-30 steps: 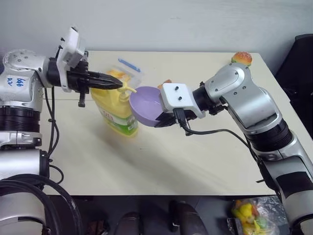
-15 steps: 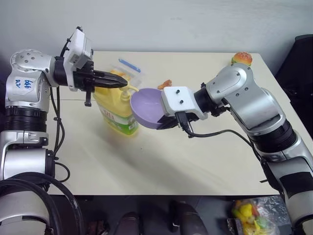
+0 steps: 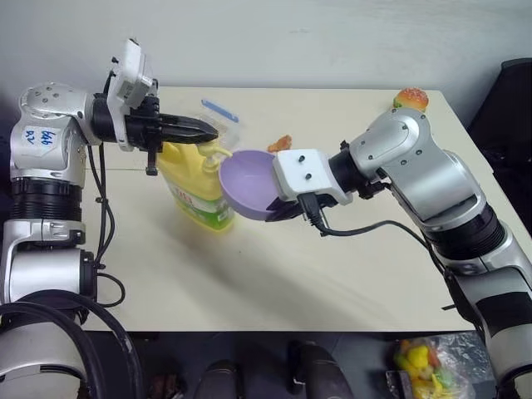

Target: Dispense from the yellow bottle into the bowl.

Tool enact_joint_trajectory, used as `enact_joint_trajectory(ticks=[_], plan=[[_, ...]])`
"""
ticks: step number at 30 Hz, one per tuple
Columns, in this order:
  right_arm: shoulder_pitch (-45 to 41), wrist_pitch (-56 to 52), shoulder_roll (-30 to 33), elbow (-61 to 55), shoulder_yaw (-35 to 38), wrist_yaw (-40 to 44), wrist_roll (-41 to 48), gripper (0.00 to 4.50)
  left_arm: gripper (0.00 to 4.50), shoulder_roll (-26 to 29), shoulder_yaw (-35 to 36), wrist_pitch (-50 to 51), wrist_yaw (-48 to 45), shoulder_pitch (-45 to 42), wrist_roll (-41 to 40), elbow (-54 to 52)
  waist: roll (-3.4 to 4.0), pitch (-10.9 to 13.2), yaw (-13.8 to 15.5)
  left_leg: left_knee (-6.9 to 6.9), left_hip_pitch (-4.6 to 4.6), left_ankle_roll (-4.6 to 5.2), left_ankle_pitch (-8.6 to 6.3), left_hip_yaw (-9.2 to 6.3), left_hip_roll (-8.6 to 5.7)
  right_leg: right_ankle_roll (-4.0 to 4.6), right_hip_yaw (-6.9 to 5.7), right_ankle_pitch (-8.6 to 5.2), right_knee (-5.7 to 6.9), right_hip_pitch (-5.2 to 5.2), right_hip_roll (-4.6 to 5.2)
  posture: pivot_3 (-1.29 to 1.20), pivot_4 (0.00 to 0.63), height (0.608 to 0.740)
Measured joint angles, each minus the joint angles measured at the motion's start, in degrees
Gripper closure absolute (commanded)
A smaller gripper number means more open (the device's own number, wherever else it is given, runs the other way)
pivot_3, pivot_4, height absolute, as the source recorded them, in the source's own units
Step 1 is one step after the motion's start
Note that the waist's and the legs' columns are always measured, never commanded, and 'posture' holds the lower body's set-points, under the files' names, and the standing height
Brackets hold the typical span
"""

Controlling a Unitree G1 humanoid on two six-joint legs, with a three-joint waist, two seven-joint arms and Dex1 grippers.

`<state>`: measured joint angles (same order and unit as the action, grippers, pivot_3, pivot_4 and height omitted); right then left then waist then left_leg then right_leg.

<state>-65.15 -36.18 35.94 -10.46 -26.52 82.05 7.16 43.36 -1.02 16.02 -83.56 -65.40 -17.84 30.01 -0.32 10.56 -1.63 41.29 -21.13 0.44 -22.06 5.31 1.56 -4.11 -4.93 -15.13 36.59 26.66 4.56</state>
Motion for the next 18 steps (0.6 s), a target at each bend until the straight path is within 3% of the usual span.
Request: enact_joint_trajectory(ticks=[18], plan=[[0.0,1.1,0.3,-0.5,-0.2,1.0,-0.1,4.5,4.47,0.6,-0.5,-4.7,3.7,4.3,2.6,-5.8,0.02,-0.2,0.2,0.13,0.3,0.01,0.0,-0.03,0.0,0.0,0.13,0.0,0.24,-0.21,0.04,0.0,0.15,0.74]])
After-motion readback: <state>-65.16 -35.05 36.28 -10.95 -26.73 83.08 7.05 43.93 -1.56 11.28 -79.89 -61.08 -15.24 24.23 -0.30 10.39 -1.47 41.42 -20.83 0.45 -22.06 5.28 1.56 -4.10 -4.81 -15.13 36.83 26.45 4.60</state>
